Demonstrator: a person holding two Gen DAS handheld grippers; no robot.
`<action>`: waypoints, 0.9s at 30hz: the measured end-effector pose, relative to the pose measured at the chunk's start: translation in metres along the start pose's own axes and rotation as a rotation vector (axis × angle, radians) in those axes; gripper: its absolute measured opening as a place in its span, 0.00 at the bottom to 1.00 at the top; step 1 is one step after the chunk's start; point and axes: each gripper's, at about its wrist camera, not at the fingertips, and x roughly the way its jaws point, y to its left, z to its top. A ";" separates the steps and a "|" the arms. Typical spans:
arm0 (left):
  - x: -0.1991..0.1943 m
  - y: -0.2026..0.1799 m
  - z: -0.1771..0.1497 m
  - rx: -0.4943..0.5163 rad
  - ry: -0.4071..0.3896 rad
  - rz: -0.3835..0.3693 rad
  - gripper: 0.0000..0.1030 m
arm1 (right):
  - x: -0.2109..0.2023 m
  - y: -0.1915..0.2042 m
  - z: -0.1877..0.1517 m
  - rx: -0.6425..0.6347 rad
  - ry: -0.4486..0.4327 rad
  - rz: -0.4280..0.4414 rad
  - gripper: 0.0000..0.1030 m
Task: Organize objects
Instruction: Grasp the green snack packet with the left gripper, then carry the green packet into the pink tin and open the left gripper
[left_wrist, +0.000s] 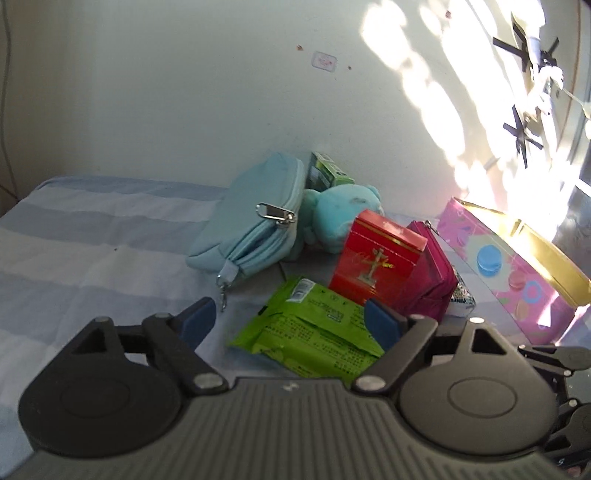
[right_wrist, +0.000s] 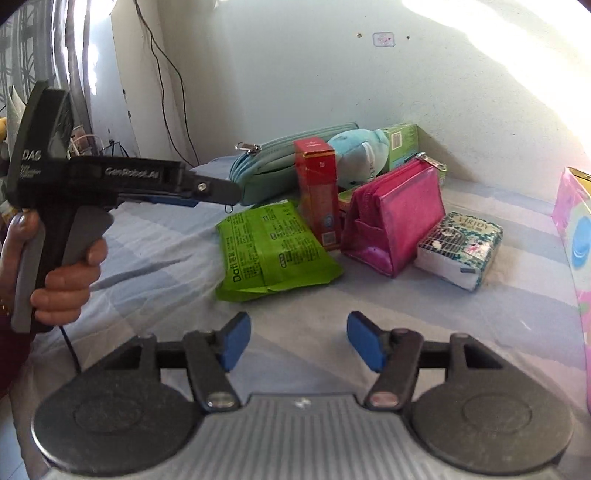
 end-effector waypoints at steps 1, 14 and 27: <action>0.007 -0.001 0.000 0.019 0.018 -0.015 0.85 | 0.006 0.002 0.003 -0.012 0.006 -0.001 0.63; -0.017 -0.047 -0.041 0.036 0.085 -0.107 0.56 | 0.008 0.013 0.001 -0.070 0.006 -0.013 0.47; -0.018 -0.178 -0.004 0.133 -0.027 -0.260 0.56 | -0.118 -0.023 -0.031 -0.035 -0.280 -0.263 0.47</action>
